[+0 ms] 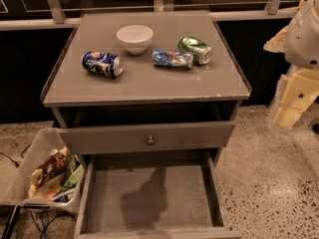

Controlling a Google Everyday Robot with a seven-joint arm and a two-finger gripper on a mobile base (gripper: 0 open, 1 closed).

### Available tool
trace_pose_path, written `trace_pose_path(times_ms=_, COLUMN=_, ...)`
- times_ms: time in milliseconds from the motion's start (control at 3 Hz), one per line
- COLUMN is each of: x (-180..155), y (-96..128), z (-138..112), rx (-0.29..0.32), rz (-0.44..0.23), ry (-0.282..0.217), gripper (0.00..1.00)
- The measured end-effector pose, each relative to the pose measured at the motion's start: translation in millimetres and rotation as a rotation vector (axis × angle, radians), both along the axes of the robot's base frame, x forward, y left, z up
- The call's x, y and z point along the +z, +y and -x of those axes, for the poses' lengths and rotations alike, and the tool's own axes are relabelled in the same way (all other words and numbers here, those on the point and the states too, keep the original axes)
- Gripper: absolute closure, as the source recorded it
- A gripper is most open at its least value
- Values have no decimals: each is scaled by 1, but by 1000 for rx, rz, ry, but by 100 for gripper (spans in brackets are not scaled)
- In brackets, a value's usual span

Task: Place redbull can into middle drawer

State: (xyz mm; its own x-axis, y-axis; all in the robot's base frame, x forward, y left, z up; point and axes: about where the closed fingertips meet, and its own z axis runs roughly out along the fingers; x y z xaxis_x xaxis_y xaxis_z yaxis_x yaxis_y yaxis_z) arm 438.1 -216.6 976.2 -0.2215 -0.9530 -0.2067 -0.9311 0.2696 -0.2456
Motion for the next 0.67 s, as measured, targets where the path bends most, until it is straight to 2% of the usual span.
trace_pose_path(times_ms=333, x=0, y=0, z=0, rx=1, rz=0, ry=-2, gripper=0)
trace_pose_path(times_ms=667, x=1, y=4, z=-12, rx=23, rz=-25, ry=-37, gripper=0)
